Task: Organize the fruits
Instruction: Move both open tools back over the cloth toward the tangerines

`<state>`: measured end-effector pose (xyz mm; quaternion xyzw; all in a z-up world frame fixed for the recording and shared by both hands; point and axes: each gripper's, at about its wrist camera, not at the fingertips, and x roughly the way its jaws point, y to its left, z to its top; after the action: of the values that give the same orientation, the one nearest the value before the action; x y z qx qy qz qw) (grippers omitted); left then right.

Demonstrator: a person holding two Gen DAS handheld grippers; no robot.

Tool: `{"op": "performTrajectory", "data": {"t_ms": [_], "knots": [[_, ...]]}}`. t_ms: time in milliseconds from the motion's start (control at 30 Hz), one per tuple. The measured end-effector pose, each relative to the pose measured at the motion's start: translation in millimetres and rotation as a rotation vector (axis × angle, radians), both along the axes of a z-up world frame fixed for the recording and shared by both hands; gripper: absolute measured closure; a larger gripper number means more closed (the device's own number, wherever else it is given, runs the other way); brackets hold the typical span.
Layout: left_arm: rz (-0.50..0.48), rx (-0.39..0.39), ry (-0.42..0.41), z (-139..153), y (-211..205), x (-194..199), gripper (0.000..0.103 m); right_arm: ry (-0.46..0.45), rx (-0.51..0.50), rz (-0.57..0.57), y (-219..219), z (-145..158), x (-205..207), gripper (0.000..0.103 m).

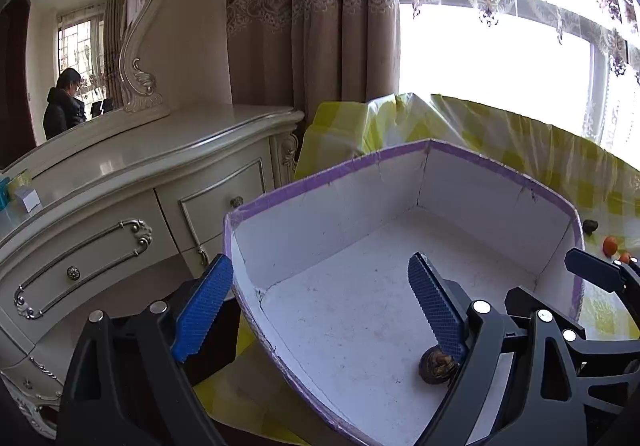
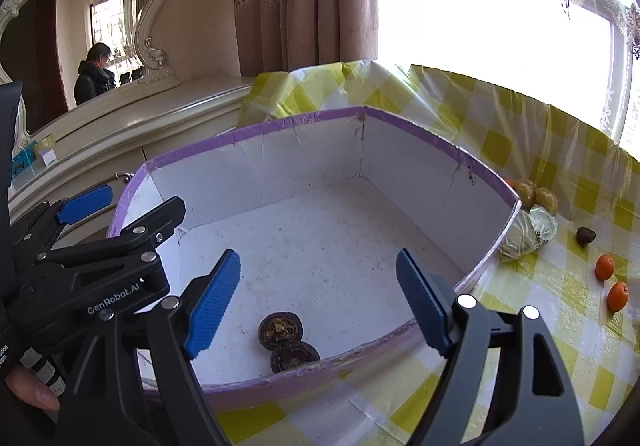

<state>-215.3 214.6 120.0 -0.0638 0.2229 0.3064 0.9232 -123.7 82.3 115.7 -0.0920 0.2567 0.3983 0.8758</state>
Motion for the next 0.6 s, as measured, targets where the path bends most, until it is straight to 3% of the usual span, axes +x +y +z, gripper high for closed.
{"op": "performTrajectory", "data": {"t_ms": [167,300,433,600], "knots": [[-0.101,0.124,-0.276,41.5,-48.3,-26.2,0.016,-0.032,0.192,-0.078,-54.0,18.8,11.4,0.013],[-0.280,0.220,-0.385,54.8,-100.1,-25.5,0.016,0.034,0.294,-0.248,-110.5,11.8,41.6,0.010],[-0.500,0.240,-0.340,46.4,-151.5,2.2,0.016,0.133,0.297,-0.456,-167.4,-13.5,78.2,0.010],[-0.707,0.131,-0.158,10.8,-200.9,64.3,0.016,0.230,0.168,-0.659,-223.7,-58.2,113.4,0.010]]}}
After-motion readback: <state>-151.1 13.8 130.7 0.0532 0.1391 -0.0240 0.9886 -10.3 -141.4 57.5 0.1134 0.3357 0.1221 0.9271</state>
